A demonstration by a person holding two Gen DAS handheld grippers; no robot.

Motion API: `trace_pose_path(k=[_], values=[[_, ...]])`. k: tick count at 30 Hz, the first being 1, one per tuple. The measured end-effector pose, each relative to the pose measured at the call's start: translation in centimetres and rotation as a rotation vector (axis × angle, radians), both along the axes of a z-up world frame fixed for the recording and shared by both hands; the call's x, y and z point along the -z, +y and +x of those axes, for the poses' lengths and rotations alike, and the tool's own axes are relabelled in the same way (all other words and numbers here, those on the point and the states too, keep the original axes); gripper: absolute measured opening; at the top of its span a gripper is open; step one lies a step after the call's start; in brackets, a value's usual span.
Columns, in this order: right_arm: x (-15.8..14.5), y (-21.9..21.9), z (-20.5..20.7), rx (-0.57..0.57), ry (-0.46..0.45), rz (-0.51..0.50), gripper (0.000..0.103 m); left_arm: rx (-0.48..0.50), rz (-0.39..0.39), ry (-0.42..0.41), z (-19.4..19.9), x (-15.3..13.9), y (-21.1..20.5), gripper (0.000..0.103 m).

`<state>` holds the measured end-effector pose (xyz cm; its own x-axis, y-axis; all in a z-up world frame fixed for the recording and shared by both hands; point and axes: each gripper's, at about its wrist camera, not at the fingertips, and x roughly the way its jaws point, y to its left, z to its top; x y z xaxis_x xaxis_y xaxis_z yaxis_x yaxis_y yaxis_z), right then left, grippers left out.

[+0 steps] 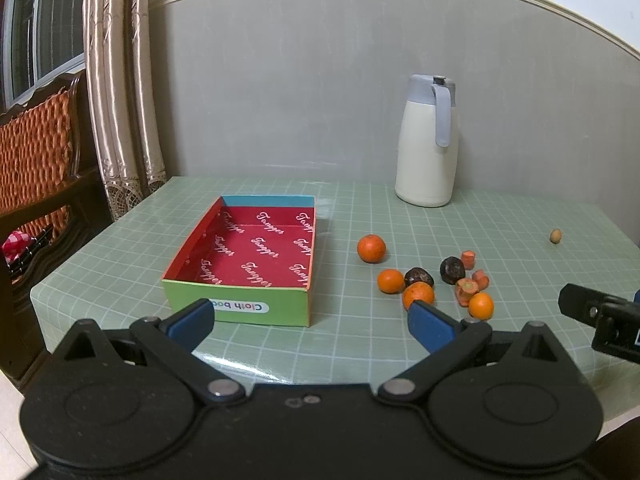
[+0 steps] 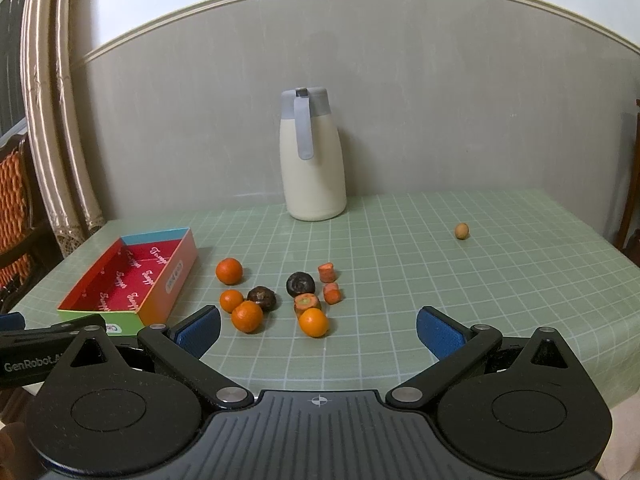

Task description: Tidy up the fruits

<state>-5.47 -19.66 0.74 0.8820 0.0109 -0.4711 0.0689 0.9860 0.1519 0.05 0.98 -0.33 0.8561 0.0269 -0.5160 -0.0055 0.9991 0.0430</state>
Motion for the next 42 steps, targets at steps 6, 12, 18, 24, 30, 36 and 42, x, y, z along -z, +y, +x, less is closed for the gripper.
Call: trace_pose_path(k=[6,12,18,24,30,36,42], values=[[0.01,0.08,0.14,-0.001,0.003,-0.004,0.103,-0.004,-0.001,0.000,0.11,-0.07,0.08,0.097],[0.06,0.04,0.23,0.000,0.003,-0.001,0.103,-0.005,-0.003,0.002,0.13,-0.05,0.06,0.097],[0.14,-0.07,0.24,0.002,0.005,-0.001,0.103,-0.005,-0.003,0.002,0.13,-0.06,0.09,0.097],[0.28,-0.21,0.47,0.006,0.009,-0.003,0.103,-0.003,-0.005,0.003,0.13,-0.05,0.11,0.097],[0.33,-0.19,0.42,0.006,0.010,-0.001,0.103,-0.008,-0.008,0.001,-0.03,0.03,0.23,0.097],[0.28,-0.06,0.23,0.001,0.010,-0.005,0.103,-0.010,-0.011,-0.002,-0.14,0.11,0.35,0.097],[0.21,0.00,0.19,0.001,0.010,-0.004,0.103,-0.011,-0.013,-0.004,-0.22,0.12,0.40,0.097]])
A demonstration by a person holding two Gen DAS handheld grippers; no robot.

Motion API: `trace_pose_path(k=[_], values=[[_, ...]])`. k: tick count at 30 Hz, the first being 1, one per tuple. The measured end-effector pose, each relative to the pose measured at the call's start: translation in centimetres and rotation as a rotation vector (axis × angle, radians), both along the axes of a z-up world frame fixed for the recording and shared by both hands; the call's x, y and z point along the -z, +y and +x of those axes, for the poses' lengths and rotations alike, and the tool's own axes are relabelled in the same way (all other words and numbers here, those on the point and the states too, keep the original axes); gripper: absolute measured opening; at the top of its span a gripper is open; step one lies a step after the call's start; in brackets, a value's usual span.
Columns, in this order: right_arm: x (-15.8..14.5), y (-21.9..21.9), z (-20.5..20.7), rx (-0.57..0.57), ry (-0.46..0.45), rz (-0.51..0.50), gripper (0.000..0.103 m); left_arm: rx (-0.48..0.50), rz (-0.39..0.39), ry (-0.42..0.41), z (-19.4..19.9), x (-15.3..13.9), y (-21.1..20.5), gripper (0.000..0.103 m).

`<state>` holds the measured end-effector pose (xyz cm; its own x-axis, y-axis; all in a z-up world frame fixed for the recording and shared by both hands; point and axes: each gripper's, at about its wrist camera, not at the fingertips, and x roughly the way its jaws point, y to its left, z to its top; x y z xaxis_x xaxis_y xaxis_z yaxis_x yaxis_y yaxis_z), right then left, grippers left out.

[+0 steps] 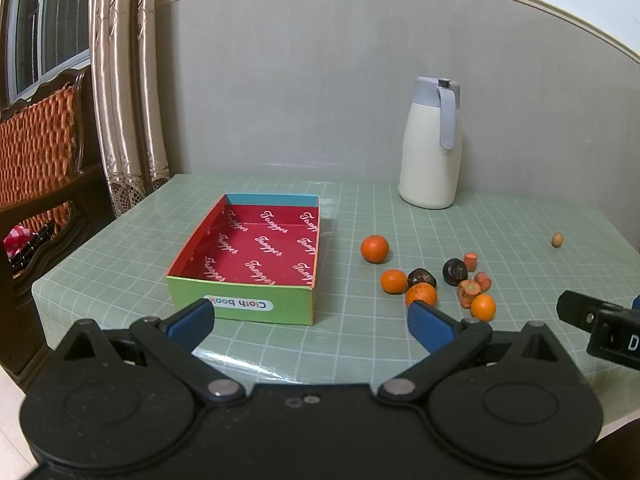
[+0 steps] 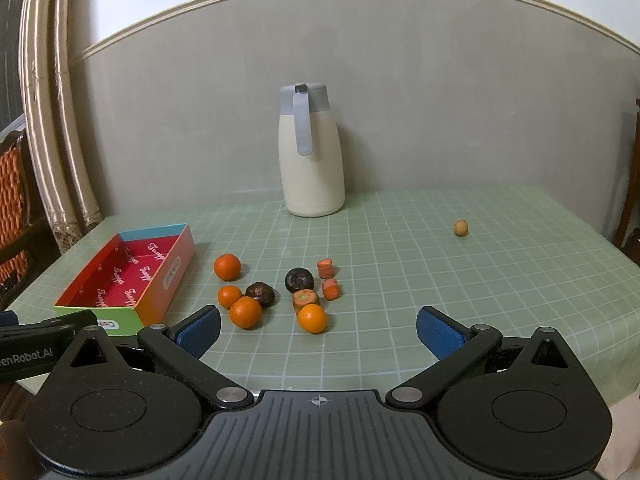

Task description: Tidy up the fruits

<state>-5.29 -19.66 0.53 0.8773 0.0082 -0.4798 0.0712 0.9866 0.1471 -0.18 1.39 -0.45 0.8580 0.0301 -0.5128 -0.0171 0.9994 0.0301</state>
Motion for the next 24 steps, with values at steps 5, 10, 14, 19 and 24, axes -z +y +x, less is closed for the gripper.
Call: trace_pose_path(k=[5,10,14,19,24], values=[[0.0,0.0,0.1,0.000,0.003,0.001,0.103,0.000,0.001,0.000,0.0,0.0,0.0,0.097],[0.0,-0.1,0.1,0.003,0.003,0.002,0.103,0.001,0.002,0.001,0.0,0.0,0.0,0.097],[0.1,-0.3,0.2,0.009,0.002,0.007,0.103,0.006,0.007,0.003,0.1,0.1,-0.2,0.097],[0.3,-0.6,0.4,0.011,0.002,0.014,0.103,0.009,0.011,0.005,0.3,0.1,-0.4,0.097],[0.6,-1.2,0.6,0.030,-0.021,0.025,0.103,0.019,0.033,0.002,0.7,0.4,-0.8,0.097]])
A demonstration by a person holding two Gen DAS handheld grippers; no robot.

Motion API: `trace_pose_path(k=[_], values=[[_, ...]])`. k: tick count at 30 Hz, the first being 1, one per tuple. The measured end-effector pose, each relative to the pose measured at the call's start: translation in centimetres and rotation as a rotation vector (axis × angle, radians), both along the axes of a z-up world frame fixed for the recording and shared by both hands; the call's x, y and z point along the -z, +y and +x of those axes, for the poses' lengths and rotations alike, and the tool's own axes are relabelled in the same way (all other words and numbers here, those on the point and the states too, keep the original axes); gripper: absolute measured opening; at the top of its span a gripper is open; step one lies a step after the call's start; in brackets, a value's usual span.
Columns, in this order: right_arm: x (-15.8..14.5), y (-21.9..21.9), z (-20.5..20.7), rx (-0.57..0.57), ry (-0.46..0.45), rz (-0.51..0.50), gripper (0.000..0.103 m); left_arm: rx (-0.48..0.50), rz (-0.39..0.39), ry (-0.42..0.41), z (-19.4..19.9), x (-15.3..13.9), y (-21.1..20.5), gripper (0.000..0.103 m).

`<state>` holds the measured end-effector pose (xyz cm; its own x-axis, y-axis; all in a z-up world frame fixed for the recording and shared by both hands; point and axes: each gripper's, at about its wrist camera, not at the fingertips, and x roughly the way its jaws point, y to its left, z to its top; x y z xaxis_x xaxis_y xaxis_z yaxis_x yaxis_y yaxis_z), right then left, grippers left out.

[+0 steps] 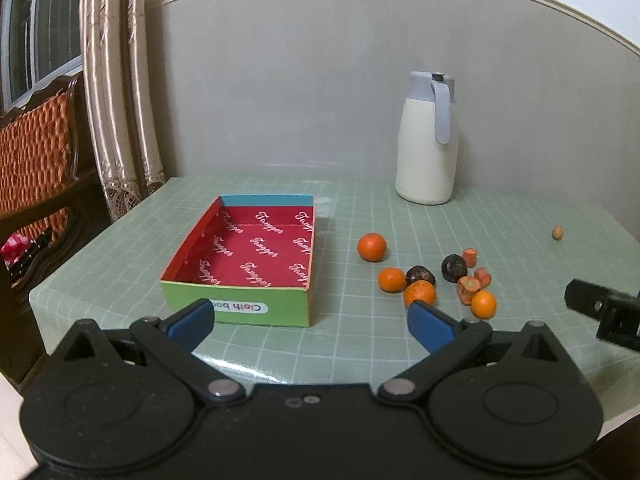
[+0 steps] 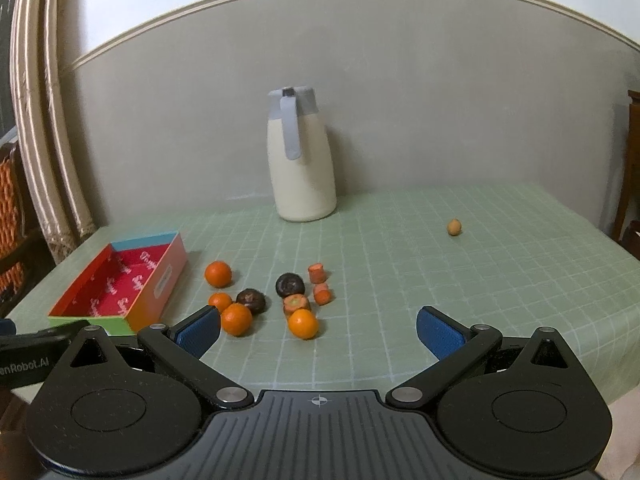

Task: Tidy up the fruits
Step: 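Grasp a small orange beside the box with the left gripper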

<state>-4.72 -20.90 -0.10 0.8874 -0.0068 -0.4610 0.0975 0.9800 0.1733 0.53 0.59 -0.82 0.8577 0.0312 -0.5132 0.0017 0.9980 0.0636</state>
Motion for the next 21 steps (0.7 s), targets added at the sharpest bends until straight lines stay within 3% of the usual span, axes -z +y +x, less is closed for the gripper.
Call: trace_pose_path(k=[7,12,15,17,21], values=[[1.6,-2.9,0.8,0.106,-0.073,0.010,0.103,0.081,0.105,-0.042,1.3,1.2,-2.4,0.097],[3.7,-5.1,1.5,0.198,-0.130,-0.009,0.103,0.223,0.160,-0.056,3.7,3.1,-5.1,0.095],[5.0,-5.7,2.2,0.214,-0.151,-0.018,0.103,0.277,0.193,-0.048,5.7,4.7,-6.7,0.087],[5.6,-5.7,2.7,0.210,-0.164,-0.036,0.103,0.314,0.190,-0.023,7.0,5.7,-7.3,0.070],[6.8,-5.2,3.4,0.212,-0.191,-0.093,0.103,0.355,0.167,0.023,9.5,7.7,-7.9,0.064]])
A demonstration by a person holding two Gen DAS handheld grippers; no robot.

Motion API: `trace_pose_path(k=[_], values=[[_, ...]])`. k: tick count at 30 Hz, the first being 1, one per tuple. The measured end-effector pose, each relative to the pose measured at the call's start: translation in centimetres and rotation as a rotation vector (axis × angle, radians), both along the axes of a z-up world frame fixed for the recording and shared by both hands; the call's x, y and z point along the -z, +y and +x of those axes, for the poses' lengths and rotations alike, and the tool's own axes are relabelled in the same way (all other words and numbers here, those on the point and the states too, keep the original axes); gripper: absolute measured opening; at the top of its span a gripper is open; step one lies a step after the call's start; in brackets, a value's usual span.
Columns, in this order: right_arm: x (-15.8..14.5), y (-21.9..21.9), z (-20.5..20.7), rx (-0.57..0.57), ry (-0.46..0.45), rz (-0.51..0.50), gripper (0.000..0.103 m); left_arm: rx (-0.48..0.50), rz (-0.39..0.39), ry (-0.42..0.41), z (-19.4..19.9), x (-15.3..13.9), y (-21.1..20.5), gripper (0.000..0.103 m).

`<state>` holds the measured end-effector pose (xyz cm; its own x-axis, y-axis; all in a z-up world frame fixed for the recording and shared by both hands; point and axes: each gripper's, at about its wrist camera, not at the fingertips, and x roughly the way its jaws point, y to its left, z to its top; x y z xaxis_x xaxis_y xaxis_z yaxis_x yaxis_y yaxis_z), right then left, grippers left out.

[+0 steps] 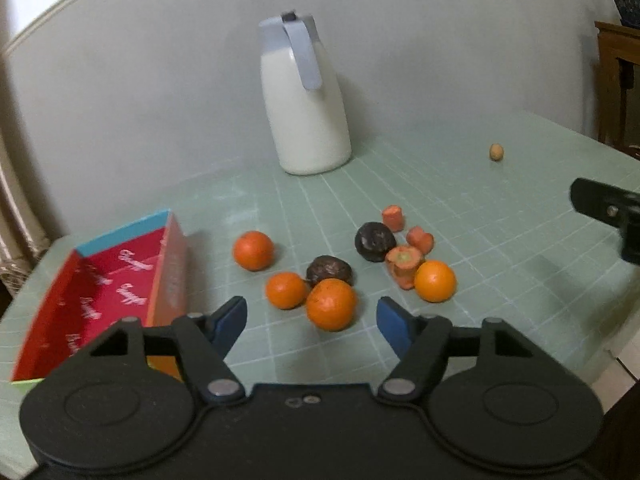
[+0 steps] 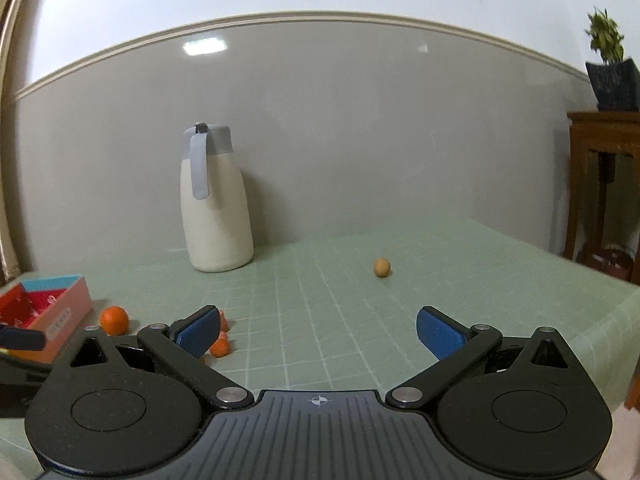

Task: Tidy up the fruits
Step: 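Grasp a small orange beside the box with the left gripper, then drop the orange into the box with the left gripper while the right gripper grasps another orange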

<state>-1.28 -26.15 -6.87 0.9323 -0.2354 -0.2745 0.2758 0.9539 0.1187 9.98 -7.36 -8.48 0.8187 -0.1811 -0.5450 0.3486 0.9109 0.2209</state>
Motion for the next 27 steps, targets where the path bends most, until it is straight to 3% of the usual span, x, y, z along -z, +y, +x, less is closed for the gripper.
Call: trace_pose_path(k=[5,9,11,15,21,24,27], values=[[1.1,0.3,0.9,-0.001,-0.001,0.002,0.103,0.029,-0.013,0.049,2.4,1.9,-0.5,0.047],[1.9,0.5,1.9,-0.011,0.042,0.019,0.103,0.040,-0.035,0.076,3.6,3.2,-0.6,0.040],[2.3,0.6,2.4,-0.019,0.053,0.026,0.103,0.047,-0.044,0.087,4.0,3.5,-0.6,0.028],[2.5,0.9,2.7,-0.026,0.054,0.019,0.103,0.034,-0.088,0.074,4.0,3.7,0.2,0.027],[3.1,0.8,3.5,-0.057,0.101,0.084,0.103,-0.041,-0.117,-0.040,3.2,2.6,1.9,0.027],[3.2,1.2,3.8,-0.071,0.107,0.090,0.103,-0.128,-0.125,-0.160,2.2,0.8,3.8,0.027],[3.4,1.9,4.3,-0.087,0.112,0.094,0.103,-0.252,-0.153,-0.212,2.3,-0.5,6.7,0.027]])
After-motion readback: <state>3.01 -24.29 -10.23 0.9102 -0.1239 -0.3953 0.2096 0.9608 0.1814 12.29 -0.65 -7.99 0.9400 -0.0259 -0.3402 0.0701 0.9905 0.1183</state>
